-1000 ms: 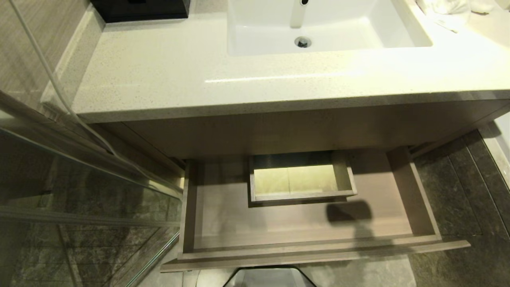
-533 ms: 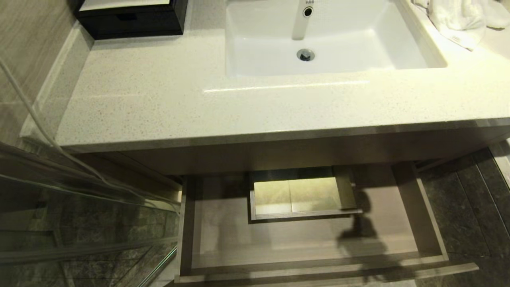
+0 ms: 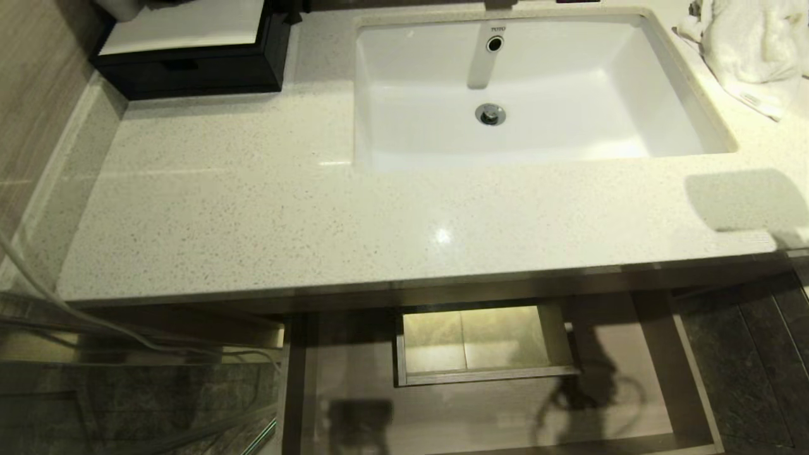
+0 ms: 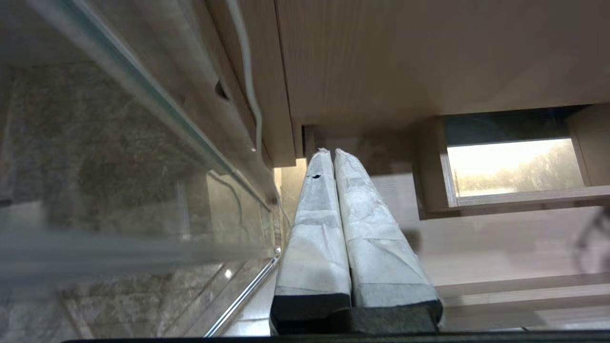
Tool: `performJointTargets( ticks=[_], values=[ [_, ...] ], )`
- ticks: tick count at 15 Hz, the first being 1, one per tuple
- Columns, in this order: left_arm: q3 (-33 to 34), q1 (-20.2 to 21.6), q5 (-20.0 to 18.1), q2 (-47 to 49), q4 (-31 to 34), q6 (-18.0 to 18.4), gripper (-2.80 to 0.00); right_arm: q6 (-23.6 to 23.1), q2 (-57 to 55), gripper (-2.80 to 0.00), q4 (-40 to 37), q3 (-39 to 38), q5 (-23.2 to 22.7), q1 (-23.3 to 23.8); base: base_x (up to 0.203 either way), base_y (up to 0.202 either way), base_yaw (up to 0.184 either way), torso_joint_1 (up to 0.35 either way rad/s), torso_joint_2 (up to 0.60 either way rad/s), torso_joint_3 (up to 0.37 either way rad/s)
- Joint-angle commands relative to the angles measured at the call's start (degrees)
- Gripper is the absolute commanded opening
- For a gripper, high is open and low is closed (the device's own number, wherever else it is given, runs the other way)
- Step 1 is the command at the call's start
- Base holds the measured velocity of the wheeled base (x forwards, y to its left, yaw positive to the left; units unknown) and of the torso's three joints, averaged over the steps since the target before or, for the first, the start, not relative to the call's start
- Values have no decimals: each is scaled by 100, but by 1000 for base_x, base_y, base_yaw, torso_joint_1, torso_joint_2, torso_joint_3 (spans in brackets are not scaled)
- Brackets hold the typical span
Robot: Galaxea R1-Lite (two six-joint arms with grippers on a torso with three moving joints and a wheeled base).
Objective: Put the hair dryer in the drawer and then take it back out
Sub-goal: Place it on the countertop
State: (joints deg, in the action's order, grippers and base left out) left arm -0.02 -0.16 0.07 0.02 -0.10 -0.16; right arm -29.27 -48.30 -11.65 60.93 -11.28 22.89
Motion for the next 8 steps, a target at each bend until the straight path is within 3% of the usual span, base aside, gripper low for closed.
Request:
performJointTargets(
  ticks=[1,6,8],
  values=[
    [10,-2,1,-2,1,-2,-280,3,-414,-280,-65,195,70,9,0,0,0,180,-80,77],
    [5,-2,1,-2,1,-2,-280,22,-1424,-280,-313,842,64,192,0,0,0,36,-22,17],
    [10,-2,1,-2,1,6,-280,25,-1855,-280,-872,1062,59,260,0,0,0,0,0,0]
  ],
)
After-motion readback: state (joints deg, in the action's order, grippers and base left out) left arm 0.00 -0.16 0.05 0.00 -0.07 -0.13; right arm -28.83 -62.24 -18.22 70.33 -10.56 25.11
